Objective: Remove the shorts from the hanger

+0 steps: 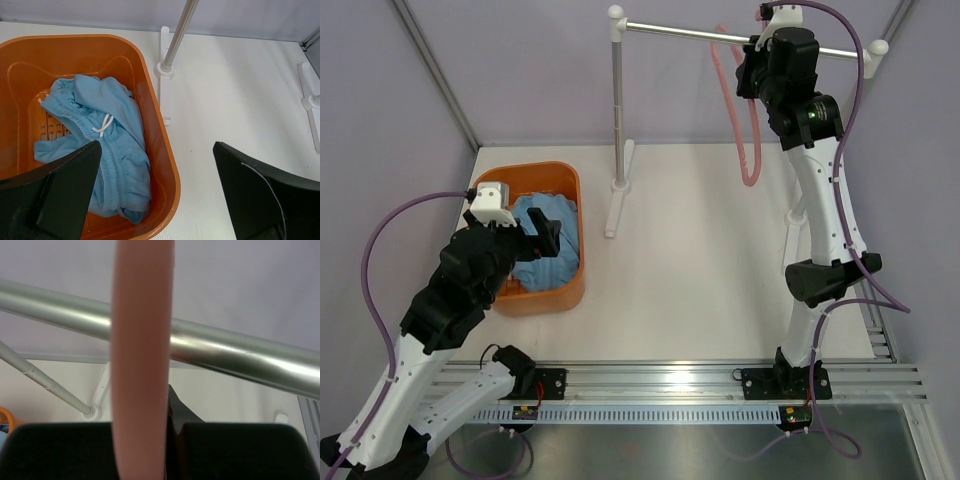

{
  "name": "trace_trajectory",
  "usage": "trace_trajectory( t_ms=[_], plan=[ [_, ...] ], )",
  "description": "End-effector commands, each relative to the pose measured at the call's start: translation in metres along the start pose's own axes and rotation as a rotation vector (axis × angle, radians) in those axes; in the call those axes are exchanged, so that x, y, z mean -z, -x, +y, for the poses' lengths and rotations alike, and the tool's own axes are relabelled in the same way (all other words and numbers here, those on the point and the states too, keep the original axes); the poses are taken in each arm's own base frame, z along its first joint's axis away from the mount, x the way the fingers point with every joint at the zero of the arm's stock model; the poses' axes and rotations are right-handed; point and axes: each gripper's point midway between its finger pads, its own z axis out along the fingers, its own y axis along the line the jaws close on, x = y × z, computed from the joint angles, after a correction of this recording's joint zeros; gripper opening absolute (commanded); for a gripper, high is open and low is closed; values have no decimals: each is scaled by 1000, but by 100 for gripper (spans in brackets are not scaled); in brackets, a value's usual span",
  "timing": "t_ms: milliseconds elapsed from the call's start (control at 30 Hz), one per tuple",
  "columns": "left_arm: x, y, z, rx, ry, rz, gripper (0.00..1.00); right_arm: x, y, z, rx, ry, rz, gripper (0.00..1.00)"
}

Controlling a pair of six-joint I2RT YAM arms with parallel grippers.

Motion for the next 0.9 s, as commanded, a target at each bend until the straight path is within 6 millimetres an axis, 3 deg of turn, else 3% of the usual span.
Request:
trace_trajectory(
  t_ms=[0,233,567,667,867],
  plan=[
    [1,3,2,-8,5,-17,99,-8,18,-10,-25,-26,-69,0],
    [-7,-4,0,-13,2,5,99,-21,-4,-21,-49,-42,-16,0],
    [-15,-15,-5,-13,-14,35,99,-22,-43,-14,-92,0,75,0],
    [-16,-17,-5,-15,-13,39,99,-18,-47,-14,-96,2,81,0],
    [-18,-22,-5,-13,-12,46,99,-3,-33,-16,-101,-1,46,4]
  ],
)
